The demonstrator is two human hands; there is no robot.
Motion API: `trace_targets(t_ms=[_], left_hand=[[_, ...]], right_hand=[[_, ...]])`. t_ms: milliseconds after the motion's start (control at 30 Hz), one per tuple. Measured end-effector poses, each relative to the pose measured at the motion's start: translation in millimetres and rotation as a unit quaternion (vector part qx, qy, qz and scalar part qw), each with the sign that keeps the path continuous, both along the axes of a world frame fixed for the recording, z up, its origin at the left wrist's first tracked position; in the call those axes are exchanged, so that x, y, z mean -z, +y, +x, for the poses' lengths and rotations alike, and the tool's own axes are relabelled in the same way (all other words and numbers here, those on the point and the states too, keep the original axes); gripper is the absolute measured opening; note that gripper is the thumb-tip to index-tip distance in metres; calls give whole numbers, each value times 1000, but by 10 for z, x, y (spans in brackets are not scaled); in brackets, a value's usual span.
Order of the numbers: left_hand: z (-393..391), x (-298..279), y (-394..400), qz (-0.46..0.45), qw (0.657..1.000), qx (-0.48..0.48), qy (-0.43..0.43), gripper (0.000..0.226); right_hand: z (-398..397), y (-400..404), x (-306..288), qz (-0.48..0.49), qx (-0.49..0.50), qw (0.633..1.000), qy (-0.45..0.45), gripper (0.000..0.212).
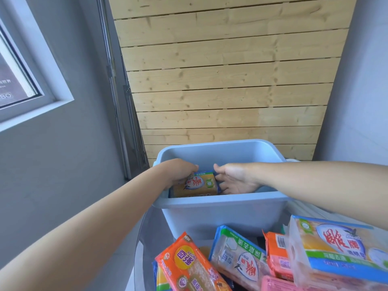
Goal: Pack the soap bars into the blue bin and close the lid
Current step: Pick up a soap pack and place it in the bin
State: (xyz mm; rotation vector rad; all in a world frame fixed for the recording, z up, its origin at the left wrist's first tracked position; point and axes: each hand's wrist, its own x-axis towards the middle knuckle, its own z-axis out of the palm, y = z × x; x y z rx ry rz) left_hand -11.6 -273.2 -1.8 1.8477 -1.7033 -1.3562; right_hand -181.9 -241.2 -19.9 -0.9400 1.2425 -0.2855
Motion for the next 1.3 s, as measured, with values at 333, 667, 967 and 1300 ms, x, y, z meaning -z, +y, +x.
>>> trace_targets(t_ms=[333,667,967,1300], left_hand=[[-90,-464,441,-52,997,36,52,31],[-349,-571,1614,-258,946,73,182,26],[-838,-108,2083,-130,975,167,68,48],[-868,26,2019,10,957,193,215,46]], right_hand=[[-102,317,-624,-215,26,956,197,59],[-464,1758,-752,-494,138,815,268,23],[-907,2343,-364,-408,190,812,372,35],[-1209,2463,-267,-317,118,889,310,64]])
